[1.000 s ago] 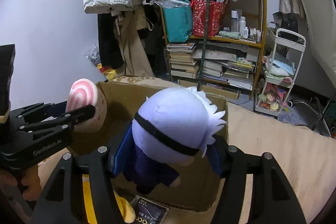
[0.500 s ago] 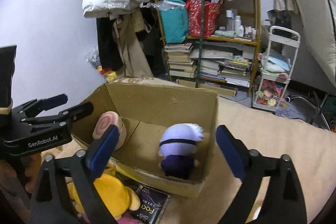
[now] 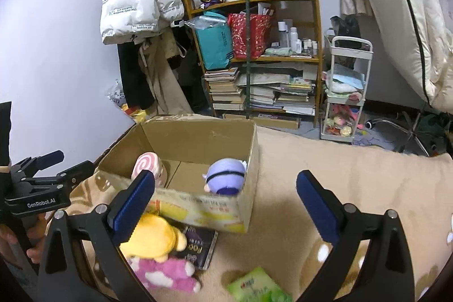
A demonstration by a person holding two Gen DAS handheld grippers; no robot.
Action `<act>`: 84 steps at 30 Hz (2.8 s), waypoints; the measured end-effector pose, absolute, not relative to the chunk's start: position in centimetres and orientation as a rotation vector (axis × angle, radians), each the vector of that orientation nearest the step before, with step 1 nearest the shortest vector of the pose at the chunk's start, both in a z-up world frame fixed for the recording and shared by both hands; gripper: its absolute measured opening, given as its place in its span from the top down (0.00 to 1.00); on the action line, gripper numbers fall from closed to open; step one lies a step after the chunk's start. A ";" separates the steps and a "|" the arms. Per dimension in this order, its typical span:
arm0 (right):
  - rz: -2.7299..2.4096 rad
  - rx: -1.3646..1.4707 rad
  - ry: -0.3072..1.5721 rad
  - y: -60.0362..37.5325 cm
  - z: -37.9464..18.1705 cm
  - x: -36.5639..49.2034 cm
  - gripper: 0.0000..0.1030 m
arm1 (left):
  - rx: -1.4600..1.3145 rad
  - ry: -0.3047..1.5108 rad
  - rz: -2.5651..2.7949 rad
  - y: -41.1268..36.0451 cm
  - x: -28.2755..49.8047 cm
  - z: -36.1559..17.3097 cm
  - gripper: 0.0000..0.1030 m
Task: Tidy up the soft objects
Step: 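Carry both plushes over the box and open both tools to drop them, then lower the right tool onto the green tissue pack while the left tool grips the yellow plush, then close the right tool on the green tissue pack and lift it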
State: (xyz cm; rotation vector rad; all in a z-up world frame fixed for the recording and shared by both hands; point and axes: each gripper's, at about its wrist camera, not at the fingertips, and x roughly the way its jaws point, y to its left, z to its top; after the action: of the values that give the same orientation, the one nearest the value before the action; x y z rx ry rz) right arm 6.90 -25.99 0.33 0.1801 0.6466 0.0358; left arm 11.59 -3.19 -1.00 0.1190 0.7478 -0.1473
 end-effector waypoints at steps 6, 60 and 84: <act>0.021 0.191 0.675 -25.7 0.5 4.6 0.00 | 0.131 0.760 -0.145 -2.6 9.1 -1.0 0.04; -0.130 0.374 1.318 -28.6 -14.3 7.5 0.08 | 0.201 0.944 -0.302 -9.5 9.8 -10.4 0.04; -0.083 0.274 1.276 -24.3 -14.8 7.5 0.11 | 0.117 1.038 -0.369 -8.9 8.9 -10.5 0.36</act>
State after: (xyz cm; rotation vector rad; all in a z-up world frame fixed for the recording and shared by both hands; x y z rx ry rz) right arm 7.47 -24.29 -14.82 0.2736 1.2762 -0.0831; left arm 8.85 -8.85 -10.49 0.1168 1.0378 -0.3688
